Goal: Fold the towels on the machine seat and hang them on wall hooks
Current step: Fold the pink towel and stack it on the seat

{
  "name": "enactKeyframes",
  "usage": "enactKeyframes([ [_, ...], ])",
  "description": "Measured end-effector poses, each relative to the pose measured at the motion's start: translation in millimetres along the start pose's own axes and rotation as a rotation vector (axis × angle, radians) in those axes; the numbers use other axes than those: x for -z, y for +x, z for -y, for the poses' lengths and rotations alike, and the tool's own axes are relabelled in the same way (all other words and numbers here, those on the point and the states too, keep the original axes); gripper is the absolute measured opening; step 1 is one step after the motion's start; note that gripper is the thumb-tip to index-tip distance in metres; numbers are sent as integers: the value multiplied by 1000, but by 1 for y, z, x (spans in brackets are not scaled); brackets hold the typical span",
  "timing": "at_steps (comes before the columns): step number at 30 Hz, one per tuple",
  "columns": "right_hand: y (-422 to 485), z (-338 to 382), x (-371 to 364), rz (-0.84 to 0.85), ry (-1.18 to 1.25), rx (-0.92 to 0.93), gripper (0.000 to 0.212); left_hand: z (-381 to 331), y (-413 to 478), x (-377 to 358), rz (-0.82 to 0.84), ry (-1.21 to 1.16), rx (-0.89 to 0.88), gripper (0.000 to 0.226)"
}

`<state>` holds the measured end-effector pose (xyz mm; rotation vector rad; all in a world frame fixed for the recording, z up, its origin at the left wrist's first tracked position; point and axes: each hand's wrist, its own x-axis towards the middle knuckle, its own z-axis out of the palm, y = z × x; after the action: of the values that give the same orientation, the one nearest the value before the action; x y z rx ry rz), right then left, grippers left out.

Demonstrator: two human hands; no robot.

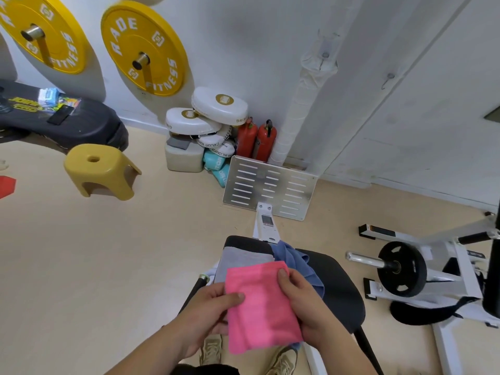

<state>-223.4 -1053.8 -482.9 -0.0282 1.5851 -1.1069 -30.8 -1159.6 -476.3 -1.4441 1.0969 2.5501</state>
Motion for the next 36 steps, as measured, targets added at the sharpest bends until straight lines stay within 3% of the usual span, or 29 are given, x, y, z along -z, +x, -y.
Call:
enactKeyframes([
  [3,19,1,-7,-95,-202,-5,34,-9,20,4,-155,39,-31,38],
  [5,29,9,-10,-78,-238,-13,28,-21,35,6,-282,84,-107,51],
  [7,39,20,-9,-39,-246,27,37,-31,50,8,-367,131,-181,52],
  [10,51,24,-12,-68,-340,88,53,-35,70,16,-412,200,-218,47],
  [14,70,-16,-15,-73,-561,88,67,-9,91,34,-425,535,-70,48],
  [17,80,-41,-13,-172,-582,155,74,3,97,39,-418,599,-91,51],
  [20,86,-45,-9,-300,-622,217,82,-1,95,36,-453,797,-214,58],
  [22,81,-45,-7,-368,-767,322,78,-2,90,33,-501,1117,-516,55],
  [24,71,-42,-8,-358,-997,500,66,2,89,29,-337,1364,-783,54],
  [25,69,-44,-8,-309,-1116,565,63,8,91,28,-226,1445,-810,57],
  [27,68,-48,-6,-154,-1255,537,76,19,94,29,-112,1517,-714,67],
  [29,74,-53,2,-29,-1282,409,97,22,95,30,-104,1504,-624,74],
  [32,80,-56,5,-15,-1324,427,106,16,92,26,-101,1506,-525,76],
  [36,79,-51,3,-18,-1390,469,104,15,90,22,-130,1583,-596,78],
])
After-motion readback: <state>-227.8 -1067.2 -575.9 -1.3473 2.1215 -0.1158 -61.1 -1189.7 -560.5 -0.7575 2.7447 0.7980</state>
